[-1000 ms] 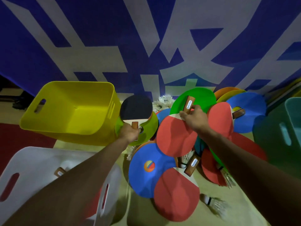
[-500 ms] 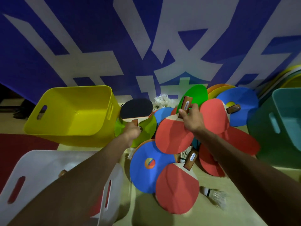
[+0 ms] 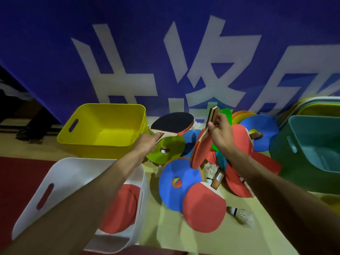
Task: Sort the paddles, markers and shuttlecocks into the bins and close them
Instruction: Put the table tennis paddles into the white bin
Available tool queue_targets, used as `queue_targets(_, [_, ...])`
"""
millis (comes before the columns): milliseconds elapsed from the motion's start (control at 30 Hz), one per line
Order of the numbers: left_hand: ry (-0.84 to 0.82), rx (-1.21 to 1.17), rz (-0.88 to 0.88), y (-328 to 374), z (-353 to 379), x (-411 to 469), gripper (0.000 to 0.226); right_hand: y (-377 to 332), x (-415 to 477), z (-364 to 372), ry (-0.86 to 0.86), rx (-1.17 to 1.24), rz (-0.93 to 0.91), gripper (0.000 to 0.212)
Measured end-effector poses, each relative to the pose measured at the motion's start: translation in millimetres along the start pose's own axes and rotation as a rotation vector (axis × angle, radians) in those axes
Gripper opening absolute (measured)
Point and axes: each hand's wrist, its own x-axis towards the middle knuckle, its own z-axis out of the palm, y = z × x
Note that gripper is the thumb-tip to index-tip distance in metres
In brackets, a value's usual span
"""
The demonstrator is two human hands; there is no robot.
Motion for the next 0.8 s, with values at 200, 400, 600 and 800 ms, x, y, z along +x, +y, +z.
queue_targets(200, [0.173, 0.011, 0.125, -19, -84, -44, 0.044, -83, -20, 38, 0.054, 0.023, -0.207, 0.028])
queue_targets(400, [0.337, 0.021, 0.132, -64, -163, -70, 0.045, -152, -51, 96, -0.052, -0.006, -0.403, 0.031])
queue_targets(600, [0.474, 0.228, 0.18, -127, -222, -94, 0.04, -186, -89, 142, -0.238, -0.045, -0.546, 0.041])
queue_targets(800, [0.425, 0.35, 0.148, -171, -232, -107, 0.042, -192, -113, 175, -0.387, -0.184, -0.659, 0.031])
